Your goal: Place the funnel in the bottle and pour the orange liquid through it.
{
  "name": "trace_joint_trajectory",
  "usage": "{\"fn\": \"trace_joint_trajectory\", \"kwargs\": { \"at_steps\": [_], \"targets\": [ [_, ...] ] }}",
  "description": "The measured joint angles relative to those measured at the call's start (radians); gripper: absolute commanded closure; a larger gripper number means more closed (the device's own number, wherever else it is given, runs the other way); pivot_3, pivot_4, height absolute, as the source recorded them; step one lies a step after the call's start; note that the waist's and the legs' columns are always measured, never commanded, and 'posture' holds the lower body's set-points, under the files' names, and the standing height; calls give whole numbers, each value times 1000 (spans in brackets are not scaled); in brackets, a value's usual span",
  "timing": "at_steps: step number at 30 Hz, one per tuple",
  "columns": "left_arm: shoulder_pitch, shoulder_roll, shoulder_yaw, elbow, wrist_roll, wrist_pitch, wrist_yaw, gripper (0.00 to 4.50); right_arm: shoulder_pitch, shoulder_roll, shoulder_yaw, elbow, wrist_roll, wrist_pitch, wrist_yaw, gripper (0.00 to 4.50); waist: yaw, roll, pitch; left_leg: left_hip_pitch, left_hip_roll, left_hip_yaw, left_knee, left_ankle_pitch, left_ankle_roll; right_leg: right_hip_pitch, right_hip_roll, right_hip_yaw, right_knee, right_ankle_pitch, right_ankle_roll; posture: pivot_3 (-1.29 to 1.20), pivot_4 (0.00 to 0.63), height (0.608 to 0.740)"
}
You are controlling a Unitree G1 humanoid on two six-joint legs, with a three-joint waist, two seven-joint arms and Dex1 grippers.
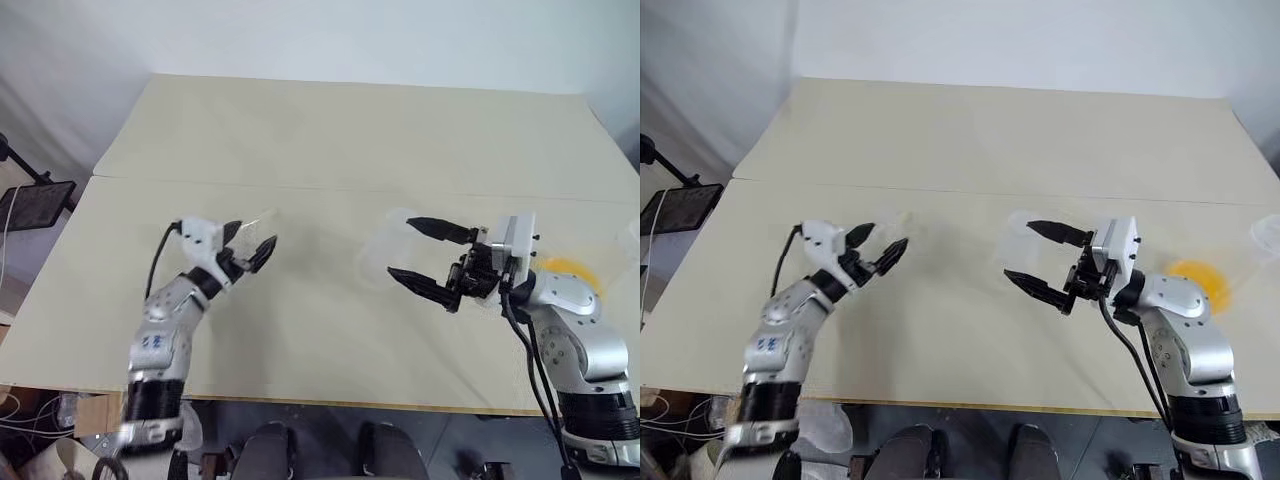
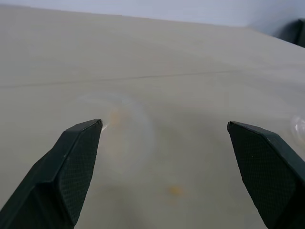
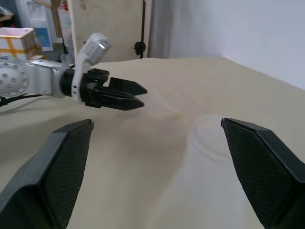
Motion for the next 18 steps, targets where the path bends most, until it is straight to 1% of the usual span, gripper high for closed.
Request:
{"fn": "trace_joint_trajectory", "kwargs": {
  "at_steps": [6,9,13,18],
  "targets": [
    [-117,-5,-14,210,50,-51,22,27,52,-2,-14,-44,0,7,-39,0,0,0,0,0,1,4,0,0,0,-2,0,0,0,0,0,0,150,740],
    [-146,-2,-13,258,69,-67,39,591,58,-2,-16,-69,1,10,-57,0,0,0,0,0,1,4,0,0,0,-2,0,0,0,0,0,0,150,740],
    [-151,5,-12,286,74,-77,41,1876,82,-2,-29,-77,1,10,-69,0,1,0,0,-1,1,5,0,0,0,-2,0,0,0,0,0,0,150,740],
    [-149,22,-13,272,73,-63,22,3538,96,-2,-30,-88,1,9,-79,0,1,0,0,-1,1,8,0,0,0,-3,0,0,0,0,0,0,150,740]
  ]
}}
